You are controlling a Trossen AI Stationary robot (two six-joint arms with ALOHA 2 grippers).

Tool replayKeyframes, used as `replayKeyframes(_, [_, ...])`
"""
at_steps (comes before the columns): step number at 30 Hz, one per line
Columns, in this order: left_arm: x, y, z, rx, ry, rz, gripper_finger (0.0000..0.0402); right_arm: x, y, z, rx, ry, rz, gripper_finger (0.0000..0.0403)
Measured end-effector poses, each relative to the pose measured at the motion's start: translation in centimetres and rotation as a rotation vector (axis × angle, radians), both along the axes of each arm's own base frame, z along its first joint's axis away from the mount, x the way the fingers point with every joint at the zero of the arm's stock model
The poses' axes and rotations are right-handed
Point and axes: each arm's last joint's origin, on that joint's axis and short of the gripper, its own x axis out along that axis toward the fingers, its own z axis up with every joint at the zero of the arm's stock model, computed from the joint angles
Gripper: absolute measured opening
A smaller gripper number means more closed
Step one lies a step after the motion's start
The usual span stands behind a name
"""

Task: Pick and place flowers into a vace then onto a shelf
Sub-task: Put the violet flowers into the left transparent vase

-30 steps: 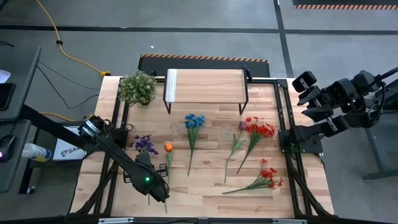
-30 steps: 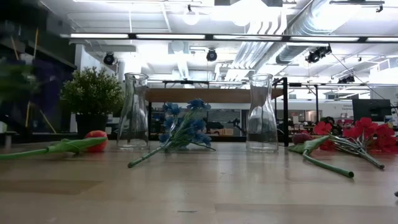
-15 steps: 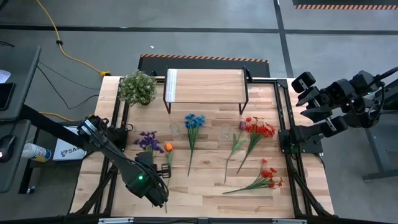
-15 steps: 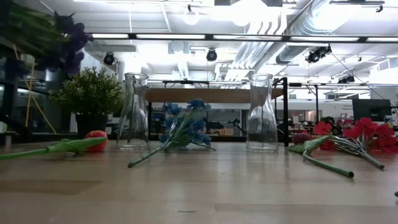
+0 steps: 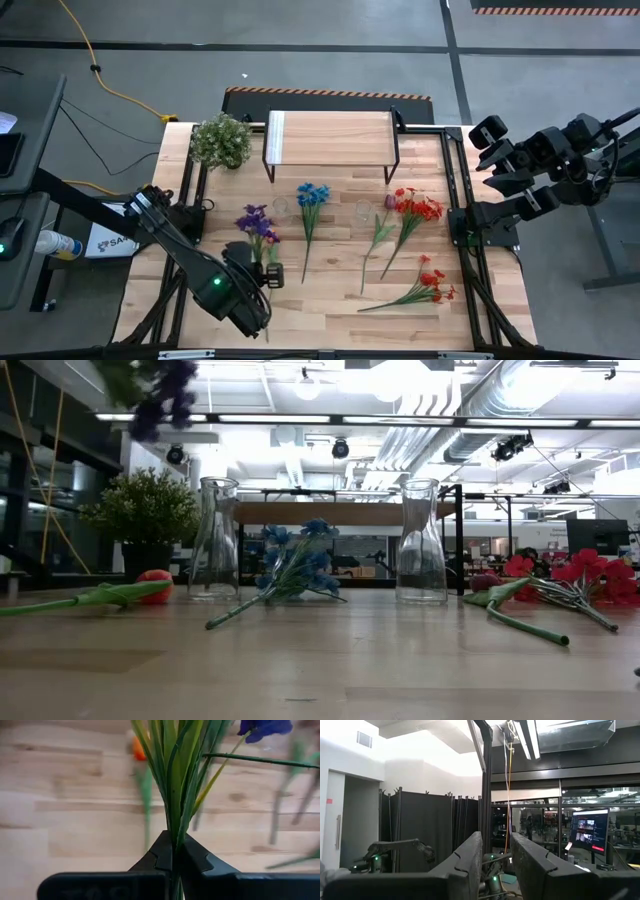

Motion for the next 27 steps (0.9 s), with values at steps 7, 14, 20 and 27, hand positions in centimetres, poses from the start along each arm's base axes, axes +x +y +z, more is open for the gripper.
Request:
replayKeyframes(7, [0.4,0.1,1.5,0.067,-0.094,-0.052,0.0045,0.0,0.0,0.0,0.0,0.0,0.0,0.0094])
replayKeyframes(14, [0.7,0.3,2.7,0.181,-0.195,-0.102,0.0045,0.0,0.0,0.0,0.0,0.0,0.0,0.0094])
replayKeyframes(20, [0.8,0.5,3.0,0.293,-0.243,-0.145,0.0045,0.0,0.0,0.0,0.0,0.0,0.0,0.0094])
replayKeyframes(27, [0.9,0.8,3.4,0.41,-0.29,-0.183,0.0045,0.0,0.0,0.0,0.0,-0.001,0.0,0.0094])
